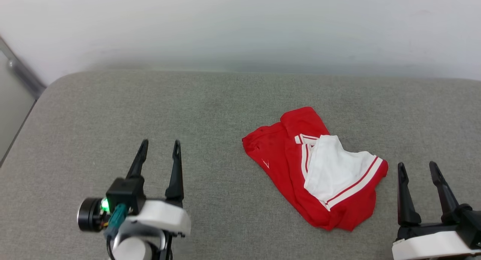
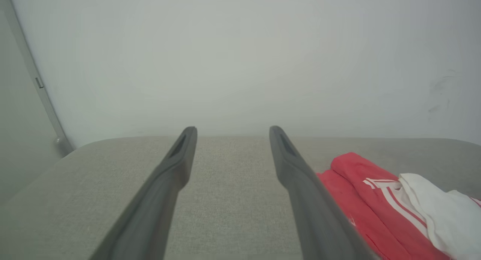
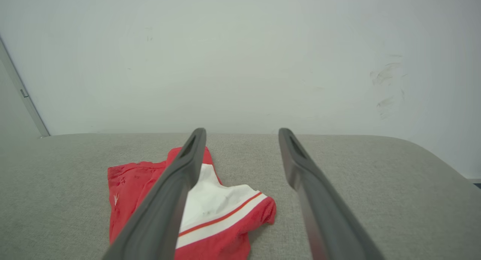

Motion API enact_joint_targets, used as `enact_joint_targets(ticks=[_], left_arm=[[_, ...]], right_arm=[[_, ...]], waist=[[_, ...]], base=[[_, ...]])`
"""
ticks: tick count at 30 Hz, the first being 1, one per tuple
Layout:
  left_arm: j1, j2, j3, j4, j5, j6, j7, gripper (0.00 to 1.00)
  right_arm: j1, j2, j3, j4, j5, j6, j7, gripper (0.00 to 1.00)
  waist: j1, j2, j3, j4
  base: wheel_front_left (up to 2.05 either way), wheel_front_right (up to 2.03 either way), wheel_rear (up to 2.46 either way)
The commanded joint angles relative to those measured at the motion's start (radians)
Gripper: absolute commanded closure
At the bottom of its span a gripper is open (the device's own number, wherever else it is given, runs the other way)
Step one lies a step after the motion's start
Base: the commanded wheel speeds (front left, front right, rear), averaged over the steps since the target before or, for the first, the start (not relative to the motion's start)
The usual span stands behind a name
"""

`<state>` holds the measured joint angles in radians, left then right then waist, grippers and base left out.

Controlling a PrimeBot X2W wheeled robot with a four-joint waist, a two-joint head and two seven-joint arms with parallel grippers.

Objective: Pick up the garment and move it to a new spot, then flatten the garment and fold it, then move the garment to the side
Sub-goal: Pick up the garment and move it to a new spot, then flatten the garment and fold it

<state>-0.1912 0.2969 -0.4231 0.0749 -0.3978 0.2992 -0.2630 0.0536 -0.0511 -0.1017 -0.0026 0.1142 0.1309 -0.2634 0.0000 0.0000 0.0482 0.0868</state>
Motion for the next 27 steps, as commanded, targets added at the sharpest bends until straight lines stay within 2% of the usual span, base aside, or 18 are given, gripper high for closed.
enact_joint_targets(ticks=[1,8,14,27], left_arm=[[0.037,-0.016,0.029,-0.006,0.024,-0.013,-0.002,0.0],[0.165,-0.101,0.15,-0.014,0.129,-0.079,-0.003,0.0],[0.212,-0.163,0.211,-0.01,0.201,-0.136,-0.003,0.0],[0.244,-0.214,0.285,0.005,0.29,-0.195,-0.003,0.0]], right_arm=[[0.016,0.002,0.002,0.002,-0.006,0.0,-0.002,0.0],[0.035,0.002,0.008,0.01,-0.002,0.0,-0.002,0.0],[0.054,0.002,0.007,0.021,0.004,0.0,-0.002,0.0],[0.071,0.002,0.019,0.037,0.01,0.0,-0.002,0.0]], waist=[[0.0,0.0,-0.007,0.002],[0.0,0.0,-0.027,0.0],[0.0,0.0,-0.038,-0.003],[0.0,0.0,-0.053,-0.018]], base=[[0.0,0.0,0.0],[0.0,0.0,0.0],[0.0,0.0,0.0],[0.0,0.0,0.0]])
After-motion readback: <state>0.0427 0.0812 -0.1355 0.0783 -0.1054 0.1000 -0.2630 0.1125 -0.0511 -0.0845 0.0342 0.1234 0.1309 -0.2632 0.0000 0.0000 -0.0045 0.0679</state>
